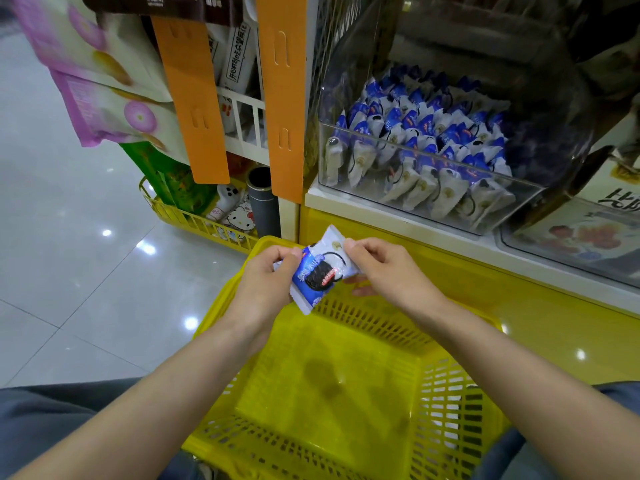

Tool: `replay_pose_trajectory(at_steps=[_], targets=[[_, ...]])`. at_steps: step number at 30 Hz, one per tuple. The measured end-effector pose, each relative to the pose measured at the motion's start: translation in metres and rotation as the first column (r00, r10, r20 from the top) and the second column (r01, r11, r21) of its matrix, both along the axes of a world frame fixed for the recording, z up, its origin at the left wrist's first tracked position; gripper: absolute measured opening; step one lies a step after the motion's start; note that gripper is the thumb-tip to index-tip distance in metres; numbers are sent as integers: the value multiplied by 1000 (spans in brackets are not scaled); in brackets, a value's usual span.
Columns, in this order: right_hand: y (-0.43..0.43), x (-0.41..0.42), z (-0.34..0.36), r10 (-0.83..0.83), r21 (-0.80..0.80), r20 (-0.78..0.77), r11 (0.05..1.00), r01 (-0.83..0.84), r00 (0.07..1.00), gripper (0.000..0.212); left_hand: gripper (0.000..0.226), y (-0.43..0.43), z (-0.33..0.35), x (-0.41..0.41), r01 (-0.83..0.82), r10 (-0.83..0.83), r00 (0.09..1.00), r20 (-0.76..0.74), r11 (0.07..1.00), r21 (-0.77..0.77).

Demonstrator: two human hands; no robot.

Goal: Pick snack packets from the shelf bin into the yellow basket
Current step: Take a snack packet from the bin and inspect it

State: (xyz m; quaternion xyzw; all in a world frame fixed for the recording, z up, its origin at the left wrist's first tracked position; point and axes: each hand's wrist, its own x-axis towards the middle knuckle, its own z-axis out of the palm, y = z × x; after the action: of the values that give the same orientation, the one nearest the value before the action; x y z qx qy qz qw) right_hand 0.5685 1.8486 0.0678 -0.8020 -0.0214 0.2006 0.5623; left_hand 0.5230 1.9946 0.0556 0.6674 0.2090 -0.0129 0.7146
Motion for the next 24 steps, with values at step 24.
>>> replay_pose_trajectory(at_steps=[24], targets=[[1, -13, -1, 114, -83, 120, 991, -104, 986, 44, 19, -8, 4, 5, -8, 5, 997, 81, 999, 34]])
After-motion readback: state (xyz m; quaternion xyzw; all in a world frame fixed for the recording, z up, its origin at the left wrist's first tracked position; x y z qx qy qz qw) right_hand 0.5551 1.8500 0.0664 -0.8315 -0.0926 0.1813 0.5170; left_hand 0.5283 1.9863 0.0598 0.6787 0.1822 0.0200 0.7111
